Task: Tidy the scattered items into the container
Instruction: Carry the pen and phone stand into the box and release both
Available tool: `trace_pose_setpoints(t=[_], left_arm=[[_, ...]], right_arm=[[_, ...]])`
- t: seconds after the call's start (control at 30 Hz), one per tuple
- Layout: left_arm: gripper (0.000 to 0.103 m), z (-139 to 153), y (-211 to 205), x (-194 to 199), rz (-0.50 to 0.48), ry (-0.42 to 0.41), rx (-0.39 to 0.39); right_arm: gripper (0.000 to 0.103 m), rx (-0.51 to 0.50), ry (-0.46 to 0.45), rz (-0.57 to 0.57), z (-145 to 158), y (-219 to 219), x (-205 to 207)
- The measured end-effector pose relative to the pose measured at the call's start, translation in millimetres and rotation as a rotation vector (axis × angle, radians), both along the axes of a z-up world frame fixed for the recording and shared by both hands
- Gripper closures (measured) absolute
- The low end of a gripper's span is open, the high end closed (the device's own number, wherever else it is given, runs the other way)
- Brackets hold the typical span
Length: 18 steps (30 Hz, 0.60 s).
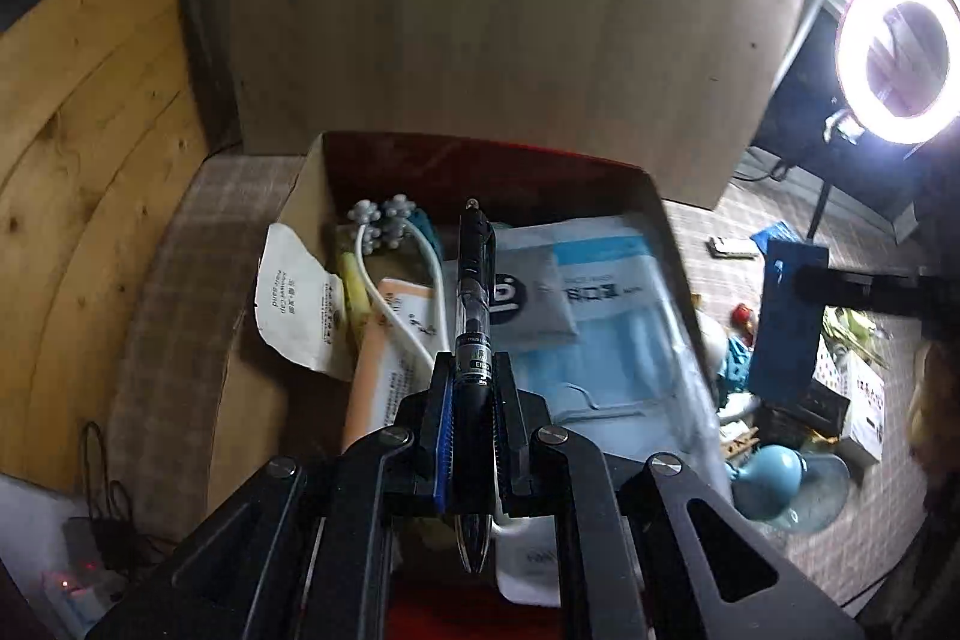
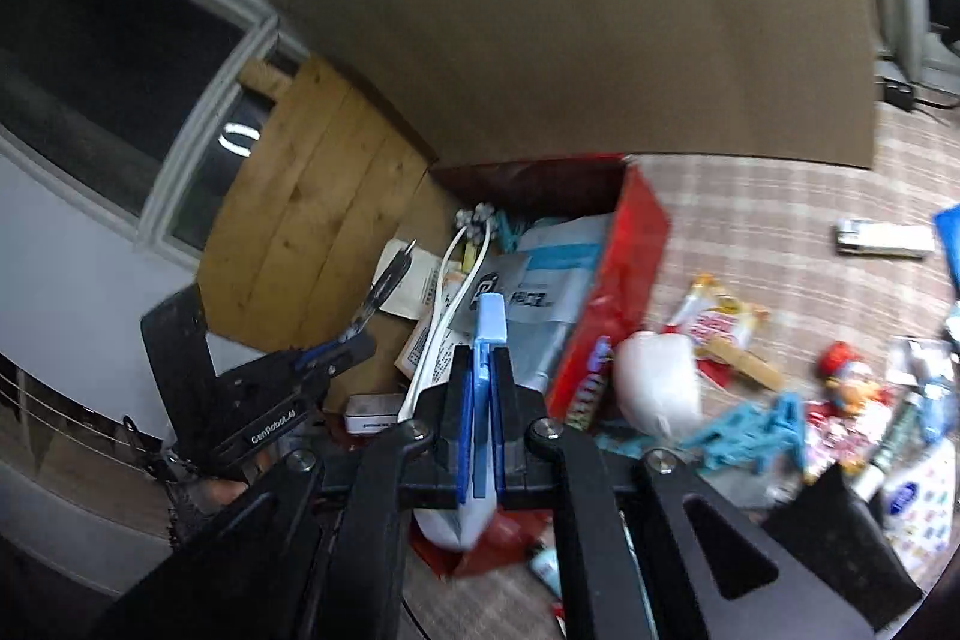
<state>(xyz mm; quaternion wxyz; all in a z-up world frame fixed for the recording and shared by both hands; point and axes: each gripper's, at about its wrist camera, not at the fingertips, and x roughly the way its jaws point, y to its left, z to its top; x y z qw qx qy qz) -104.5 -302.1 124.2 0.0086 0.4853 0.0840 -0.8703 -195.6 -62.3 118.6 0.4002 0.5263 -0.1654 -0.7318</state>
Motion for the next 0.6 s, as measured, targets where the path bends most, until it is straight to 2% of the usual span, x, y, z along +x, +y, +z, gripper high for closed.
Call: trace_pose_setpoints(t=[0.2, 0.3, 0.33, 0.37, 0.4, 0.43, 0.47, 0.6], left_arm=[[0.093, -13.9, -10.3, -16.1, 0.015, -0.009, 0.009], [0.093, -16.4, -11.8, -22.6, 0.033, -0.006, -0.026], [0.085, -17.2, -12.8, -23.9, 0.045, -0.008, -0.039], [0.077, -18.5, -14.3, -24.9, 0.060, -0.023, -0.045], [0.058, -19.1, -15.1, -25.2, 0.073, -0.031, -0.054], [0.050, -17.7, -14.4, -23.8, 0.081, -0.025, -0.070], [0.050, -16.3, -13.2, -22.3, 0.085, -0.020, -0.082], [0.050, -10.9, -5.2, -15.6, 0.057, 0.000, -0.075]], right_arm=[[0.098, 0.023, -0.025, 0.030, -11.1, -33.0, -2.8], [0.095, 0.026, -0.023, 0.041, -13.6, -42.8, -4.6], [0.094, 0.032, -0.020, 0.053, -13.6, -46.0, -4.7], [0.080, 0.038, -0.018, 0.065, -13.7, -49.2, -4.8], [0.067, 0.056, -0.017, 0.067, -13.6, -50.5, -4.8], [0.043, 0.089, -0.005, 0.044, -11.9, -48.8, -4.3], [0.039, 0.103, 0.021, 0.017, -8.9, -44.8, -2.9], [0.039, 0.123, 0.089, -0.013, 0.9, -31.4, -0.3]])
